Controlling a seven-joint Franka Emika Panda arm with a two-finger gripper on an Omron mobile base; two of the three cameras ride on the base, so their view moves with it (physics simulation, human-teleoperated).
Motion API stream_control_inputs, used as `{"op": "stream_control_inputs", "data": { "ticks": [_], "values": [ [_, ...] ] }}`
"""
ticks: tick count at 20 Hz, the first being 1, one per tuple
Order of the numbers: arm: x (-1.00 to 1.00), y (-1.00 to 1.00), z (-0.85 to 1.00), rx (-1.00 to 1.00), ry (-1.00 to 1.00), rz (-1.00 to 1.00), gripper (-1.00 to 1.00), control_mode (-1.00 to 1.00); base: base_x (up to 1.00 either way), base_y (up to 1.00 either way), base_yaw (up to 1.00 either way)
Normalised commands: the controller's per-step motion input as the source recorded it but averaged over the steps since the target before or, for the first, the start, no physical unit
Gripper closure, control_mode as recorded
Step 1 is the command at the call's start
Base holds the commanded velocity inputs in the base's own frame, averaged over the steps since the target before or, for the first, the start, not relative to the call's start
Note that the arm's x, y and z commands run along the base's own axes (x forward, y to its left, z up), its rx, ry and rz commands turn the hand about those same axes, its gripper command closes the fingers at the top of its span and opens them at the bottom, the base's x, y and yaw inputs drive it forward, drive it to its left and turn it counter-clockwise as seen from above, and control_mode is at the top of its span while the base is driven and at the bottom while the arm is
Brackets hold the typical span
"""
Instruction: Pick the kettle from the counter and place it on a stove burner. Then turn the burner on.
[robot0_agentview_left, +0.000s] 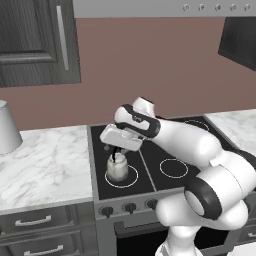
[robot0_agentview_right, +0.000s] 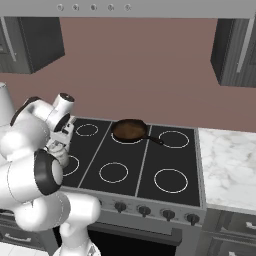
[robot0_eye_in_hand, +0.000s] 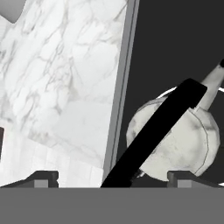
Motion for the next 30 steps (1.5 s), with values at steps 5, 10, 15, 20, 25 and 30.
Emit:
{"op": "stream_control_inputs", "data": {
  "ticks": [5, 10, 15, 20, 25, 30],
  "values": [
    [-0.49, 0.00, 0.39, 0.00, 0.01, -0.02, -1.00, -1.00, 0.00, 0.00, 0.00],
    [-0.79, -0.15, 0.17, 0.00, 0.00, -0.04, -1.00, -1.00, 0.00, 0.00, 0.00],
    [-1.00, -0.42, 0.00, 0.00, -0.11, -0.04, -1.00, -1.00, 0.00, 0.00, 0.00],
    [-1.00, -0.35, -0.07, -0.02, -0.29, -0.01, -1.00, -1.00, 0.00, 0.00, 0.00],
    [-1.00, -0.08, -0.37, -0.18, -0.36, 0.00, -1.00, -1.00, 0.00, 0.00, 0.00],
    [-1.00, 0.28, -0.70, -0.22, -0.27, 0.00, -1.00, -1.00, 0.00, 0.00, 0.00]
  ]
}}
